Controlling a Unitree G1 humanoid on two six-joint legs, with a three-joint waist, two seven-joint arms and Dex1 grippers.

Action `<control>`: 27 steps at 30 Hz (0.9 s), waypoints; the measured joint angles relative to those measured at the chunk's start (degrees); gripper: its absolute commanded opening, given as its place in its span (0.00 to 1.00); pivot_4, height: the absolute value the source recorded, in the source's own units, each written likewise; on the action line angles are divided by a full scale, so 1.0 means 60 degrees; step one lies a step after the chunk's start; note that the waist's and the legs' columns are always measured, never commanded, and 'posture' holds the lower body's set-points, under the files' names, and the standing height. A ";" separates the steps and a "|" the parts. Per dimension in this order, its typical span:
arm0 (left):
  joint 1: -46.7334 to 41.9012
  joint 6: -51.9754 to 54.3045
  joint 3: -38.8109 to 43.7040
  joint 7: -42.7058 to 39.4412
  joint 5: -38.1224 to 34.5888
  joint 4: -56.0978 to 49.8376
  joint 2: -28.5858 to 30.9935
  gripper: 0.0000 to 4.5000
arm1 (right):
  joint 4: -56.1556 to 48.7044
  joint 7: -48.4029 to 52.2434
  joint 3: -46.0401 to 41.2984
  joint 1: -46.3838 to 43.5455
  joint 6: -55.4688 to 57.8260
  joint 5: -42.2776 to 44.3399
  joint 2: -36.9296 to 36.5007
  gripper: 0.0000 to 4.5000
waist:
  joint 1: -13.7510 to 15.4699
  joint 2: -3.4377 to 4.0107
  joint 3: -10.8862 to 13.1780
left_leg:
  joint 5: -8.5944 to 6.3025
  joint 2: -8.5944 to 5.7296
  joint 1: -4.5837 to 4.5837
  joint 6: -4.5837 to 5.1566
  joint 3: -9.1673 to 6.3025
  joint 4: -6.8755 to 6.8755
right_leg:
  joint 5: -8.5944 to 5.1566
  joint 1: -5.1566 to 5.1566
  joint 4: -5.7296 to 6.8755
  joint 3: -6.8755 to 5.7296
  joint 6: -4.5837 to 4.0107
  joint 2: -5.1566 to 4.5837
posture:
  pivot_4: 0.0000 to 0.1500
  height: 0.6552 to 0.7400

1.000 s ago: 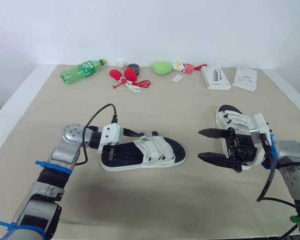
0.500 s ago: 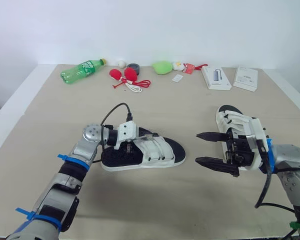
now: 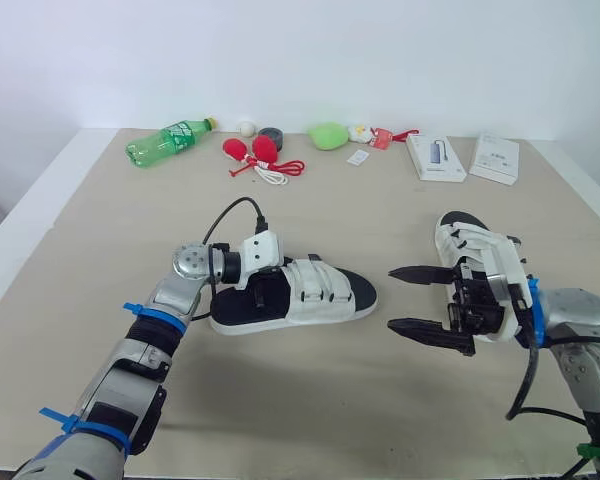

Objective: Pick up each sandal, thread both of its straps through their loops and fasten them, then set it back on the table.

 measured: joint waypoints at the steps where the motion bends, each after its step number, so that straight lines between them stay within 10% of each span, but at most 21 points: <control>1: -0.0126 0.0148 0.0154 0.0335 0.0017 0.0083 0.0043 0.00 | 0.0001 -0.0064 0.0000 -0.0026 0.0008 0.0014 0.0098 1.00 | 0.0000 -0.0002 0.0002 | 0.0000 0.0002 -0.0005 0.0000 -0.0002 0.0000 | 0.0001 -0.0005 0.0000 -0.0001 0.0000 0.0003 | 1.00 1.00; 18: 0.0543 0.6604 0.2360 0.8282 0.1425 -0.2586 -0.0013 0.00 | 0.0549 -0.0647 0.0225 -0.1003 0.0032 -0.0282 0.0563 1.00 | 0.0033 -0.0013 0.0008 | -0.0002 -0.0013 -0.0086 -0.0008 -0.0004 0.0004 | -0.0009 -0.0088 0.0043 0.0004 -0.0006 -0.0008 | 1.00 1.00; 25: 0.1220 0.8169 0.2281 0.9501 0.2038 -0.4135 -0.0412 0.00 | 0.0760 -0.0609 0.0367 -0.1177 -0.0015 -0.0467 0.0599 1.00 | 0.0034 -0.0013 0.0007 | 0.0020 -0.0007 -0.0071 -0.0039 -0.0009 0.0003 | 0.0002 -0.0087 0.0053 0.0001 -0.0022 0.0012 | 1.00 1.00; 27: 0.1257 0.8240 0.2176 0.9547 0.2062 -0.4219 -0.0425 0.20 | 0.0842 -0.0592 0.0429 -0.1254 -0.0092 -0.0516 0.0604 1.00 | 0.0034 -0.0013 0.0007 | 0.0023 -0.0007 -0.0069 -0.0041 -0.0009 0.0003 | 0.0023 -0.0087 0.0054 0.0000 -0.0055 0.0016 | 1.00 1.00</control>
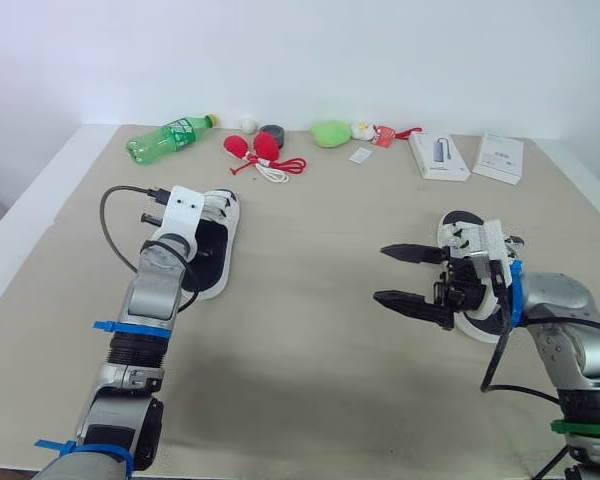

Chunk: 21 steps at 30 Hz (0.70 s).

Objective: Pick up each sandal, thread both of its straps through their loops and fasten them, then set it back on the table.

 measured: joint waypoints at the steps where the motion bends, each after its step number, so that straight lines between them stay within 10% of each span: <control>1: 0.0063 -0.0010 -0.0073 -0.0130 -0.0009 -0.0068 0.0032 0.27 | 0.0051 0.0019 0.0013 -0.0040 -0.0043 -0.0039 0.0000 1.00 | 0.0000 0.0000 0.0000 | 0.0000 0.0000 0.0001 0.0000 0.0001 0.0000 | 0.0002 0.0000 0.0000 0.0001 -0.0003 0.0002 | 1.00 1.00; 8: 0.0126 -0.0111 -0.0109 -0.1256 -0.0679 -0.0323 0.0185 0.99 | 0.0178 -0.0032 0.0028 -0.0061 -0.0085 -0.0114 0.0117 1.00 | 0.0000 0.0001 -0.0001 | 0.0000 0.0002 0.0001 -0.0001 0.0002 -0.0001 | 0.0014 0.0000 -0.0001 0.0003 -0.0026 0.0002 | 1.00 1.00; 21: 0.2964 -0.2138 -0.0492 -0.7378 -0.3668 -0.3729 0.2779 0.99 | 0.0044 0.0370 -0.0031 0.0604 0.0085 0.0036 -0.0215 1.00 | -0.0003 0.0013 -0.0008 | 0.0007 0.0031 0.0017 -0.0004 0.0008 -0.0016 | -0.0004 -0.0002 -0.0001 -0.0004 -0.0059 0.0003 | 1.00 1.00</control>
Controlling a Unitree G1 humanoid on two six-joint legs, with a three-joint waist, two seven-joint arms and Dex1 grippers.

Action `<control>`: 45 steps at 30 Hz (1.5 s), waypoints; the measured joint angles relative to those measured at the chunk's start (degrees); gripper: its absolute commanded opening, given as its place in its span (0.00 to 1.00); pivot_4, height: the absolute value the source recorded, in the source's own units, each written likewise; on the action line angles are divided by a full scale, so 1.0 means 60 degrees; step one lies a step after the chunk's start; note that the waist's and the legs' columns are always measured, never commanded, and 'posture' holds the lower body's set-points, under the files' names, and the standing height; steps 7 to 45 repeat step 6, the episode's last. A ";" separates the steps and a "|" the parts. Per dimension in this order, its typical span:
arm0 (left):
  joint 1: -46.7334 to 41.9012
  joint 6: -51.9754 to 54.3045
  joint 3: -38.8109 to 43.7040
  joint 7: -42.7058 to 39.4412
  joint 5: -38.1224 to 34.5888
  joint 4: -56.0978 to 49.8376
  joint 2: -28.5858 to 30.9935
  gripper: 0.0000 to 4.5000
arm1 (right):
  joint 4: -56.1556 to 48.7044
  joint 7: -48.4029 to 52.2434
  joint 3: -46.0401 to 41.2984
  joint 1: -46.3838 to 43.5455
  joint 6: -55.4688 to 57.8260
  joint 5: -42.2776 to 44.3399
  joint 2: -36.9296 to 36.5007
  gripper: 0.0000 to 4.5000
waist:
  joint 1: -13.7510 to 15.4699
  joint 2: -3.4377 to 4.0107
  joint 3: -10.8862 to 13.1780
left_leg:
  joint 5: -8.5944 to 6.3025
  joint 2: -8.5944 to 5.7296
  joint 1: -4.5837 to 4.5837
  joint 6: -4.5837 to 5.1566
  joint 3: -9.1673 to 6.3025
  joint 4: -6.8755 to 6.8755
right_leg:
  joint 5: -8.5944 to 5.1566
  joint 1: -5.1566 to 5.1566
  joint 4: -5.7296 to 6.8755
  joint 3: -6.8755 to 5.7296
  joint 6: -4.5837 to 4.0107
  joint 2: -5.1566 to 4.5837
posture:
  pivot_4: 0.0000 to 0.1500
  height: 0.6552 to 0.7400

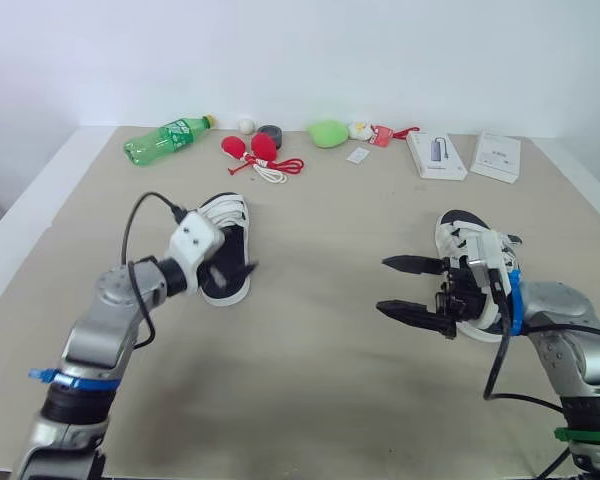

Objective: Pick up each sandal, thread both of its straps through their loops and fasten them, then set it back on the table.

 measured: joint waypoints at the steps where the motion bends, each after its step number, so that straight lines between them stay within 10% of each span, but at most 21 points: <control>1: 0.0032 -0.0206 -0.0037 -0.0266 -0.0038 0.0066 0.0117 0.99 | 0.0000 0.0053 0.0000 0.0008 -0.0031 -0.0019 -0.0029 1.00 | 0.0002 0.0000 0.0000 | 0.0004 0.0000 0.0001 0.0003 -0.0001 0.0001 | -0.0009 0.0000 0.0000 -0.0002 -0.0012 0.0000 | 1.00 1.00; 6: -0.0285 -0.1133 -0.0134 -0.1818 -0.0575 0.0408 0.0429 0.99 | 0.0000 0.0249 0.0001 0.0004 -0.0174 -0.0084 -0.0136 1.00 | 0.0003 0.0002 -0.0001 | 0.0033 0.0001 0.0005 0.0023 0.0016 0.0011 | 0.0005 0.0000 -0.0003 0.0002 0.0009 -0.0013 | 1.00 1.00; 45: -0.0285 -0.1133 -0.0134 -0.1818 -0.0575 0.0408 0.0429 0.99 | 0.0000 0.0249 0.0001 0.0004 -0.0174 -0.0084 -0.0136 1.00 | 0.0003 0.0002 -0.0001 | 0.0033 0.0001 0.0005 0.0023 0.0016 0.0011 | 0.0005 0.0000 -0.0003 0.0002 0.0009 -0.0013 | 1.00 1.00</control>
